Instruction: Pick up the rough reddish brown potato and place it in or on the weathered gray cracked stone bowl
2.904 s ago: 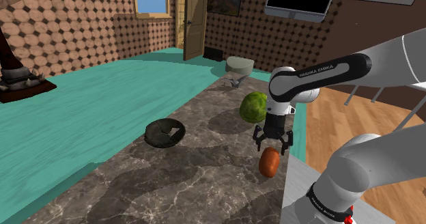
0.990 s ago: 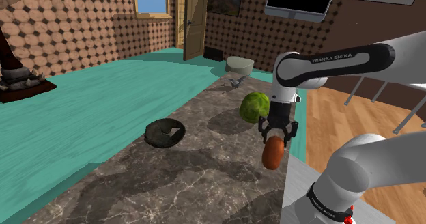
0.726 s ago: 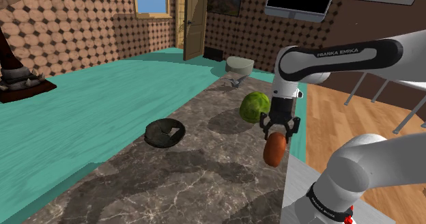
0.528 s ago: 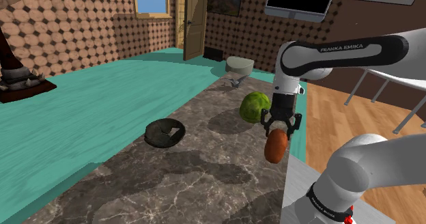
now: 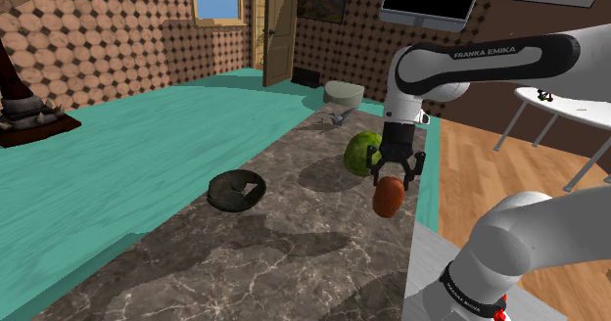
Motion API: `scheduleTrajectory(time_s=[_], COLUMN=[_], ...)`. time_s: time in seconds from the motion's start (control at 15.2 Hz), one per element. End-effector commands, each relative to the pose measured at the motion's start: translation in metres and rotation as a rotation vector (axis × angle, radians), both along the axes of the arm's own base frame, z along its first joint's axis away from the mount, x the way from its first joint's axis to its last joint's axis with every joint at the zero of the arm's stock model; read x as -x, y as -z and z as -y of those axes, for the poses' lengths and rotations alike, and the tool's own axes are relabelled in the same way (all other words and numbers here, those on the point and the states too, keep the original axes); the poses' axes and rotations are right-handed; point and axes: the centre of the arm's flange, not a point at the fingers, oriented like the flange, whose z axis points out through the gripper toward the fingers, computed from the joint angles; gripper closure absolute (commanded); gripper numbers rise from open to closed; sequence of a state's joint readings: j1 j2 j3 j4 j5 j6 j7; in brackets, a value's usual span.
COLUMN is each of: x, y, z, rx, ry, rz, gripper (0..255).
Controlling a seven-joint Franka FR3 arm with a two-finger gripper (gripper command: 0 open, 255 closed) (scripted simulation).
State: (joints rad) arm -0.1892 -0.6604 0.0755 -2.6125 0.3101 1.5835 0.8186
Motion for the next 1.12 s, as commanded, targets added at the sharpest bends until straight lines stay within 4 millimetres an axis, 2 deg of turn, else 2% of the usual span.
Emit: scheduleTrajectory(time_s=[0.0, 1.06], x=[-0.020, -0.200], y=[-0.002, -0.006], z=[-0.015, -0.126], rx=[-0.001, -0.001], ry=[0.000, 0.000], rz=[0.000, 0.000], gripper=[255, 255])
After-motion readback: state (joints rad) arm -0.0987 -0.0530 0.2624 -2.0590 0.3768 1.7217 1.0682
